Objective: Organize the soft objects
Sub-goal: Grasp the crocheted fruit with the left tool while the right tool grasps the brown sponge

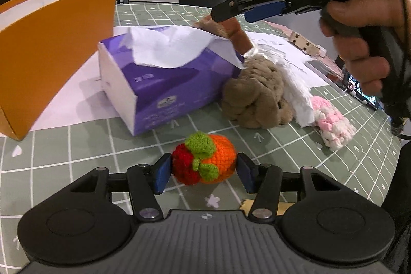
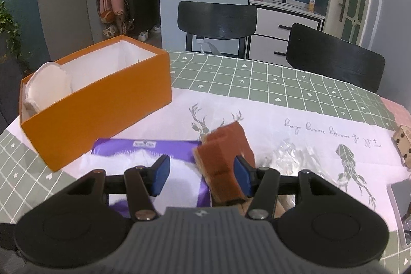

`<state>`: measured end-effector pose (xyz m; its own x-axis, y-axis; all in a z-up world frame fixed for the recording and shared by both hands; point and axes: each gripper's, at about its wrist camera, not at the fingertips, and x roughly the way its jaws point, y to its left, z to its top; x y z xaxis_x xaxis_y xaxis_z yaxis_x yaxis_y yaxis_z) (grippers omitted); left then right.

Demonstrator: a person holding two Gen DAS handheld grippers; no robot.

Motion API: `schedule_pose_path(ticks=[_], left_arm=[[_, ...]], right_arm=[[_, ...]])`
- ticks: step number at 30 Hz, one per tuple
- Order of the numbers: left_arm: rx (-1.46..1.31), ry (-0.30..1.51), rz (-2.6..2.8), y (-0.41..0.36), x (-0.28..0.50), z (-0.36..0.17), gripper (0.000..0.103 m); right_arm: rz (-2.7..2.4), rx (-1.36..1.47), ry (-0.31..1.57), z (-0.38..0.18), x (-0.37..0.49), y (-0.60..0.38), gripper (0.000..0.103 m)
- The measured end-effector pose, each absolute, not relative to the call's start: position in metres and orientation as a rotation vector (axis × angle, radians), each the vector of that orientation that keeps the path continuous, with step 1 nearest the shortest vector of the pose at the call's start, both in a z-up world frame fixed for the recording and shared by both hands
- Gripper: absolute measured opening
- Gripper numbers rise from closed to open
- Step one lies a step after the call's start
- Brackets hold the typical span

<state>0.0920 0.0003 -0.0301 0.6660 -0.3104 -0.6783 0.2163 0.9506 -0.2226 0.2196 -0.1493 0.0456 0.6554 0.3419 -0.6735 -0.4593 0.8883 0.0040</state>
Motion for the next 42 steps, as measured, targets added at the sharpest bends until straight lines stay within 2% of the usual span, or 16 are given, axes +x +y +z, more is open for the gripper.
schedule_pose_path(ticks=[5,6,7,12,22,29,35,42], left_arm=[[-0.119,0.794,-0.293,0.006,0.089,-0.03,0.062],[-0.118,0.795,-0.292,0.007,0.089,-0.031,0.062],[-0.117,0.796,-0.29,0.009,0.088,-0.031,0.062],[-0.117,0.797,-0.286,0.018,0.087,-0.031,0.062],[-0.13,0.796,-0.29,0.03,0.083,-0.035,0.062],[-0.127,0.786,-0.302,0.034,0.075,-0.035,0.062],[-0.115,0.777,-0.305,0.033,0.069,-0.031,0.062],[-0.09,0.774,-0.316,0.032,0.065,-0.027,0.062]], right_arm=[[0.414,-0.191,0.744,0.036,0.238,-0.136,0.054],[0.407,-0.197,0.75,0.034,0.242,-0.135,0.049],[0.4,-0.205,0.756,0.032,0.244,-0.134,0.037],[0.38,-0.215,0.749,0.034,0.243,-0.148,0.033],[0.42,-0.018,0.672,0.068,0.176,-0.214,0.031],[0.513,0.045,0.621,0.059,0.099,-0.235,0.03],[0.526,0.024,0.705,0.025,0.079,-0.234,0.03],[0.473,0.016,0.749,0.016,0.063,-0.24,0.031]])
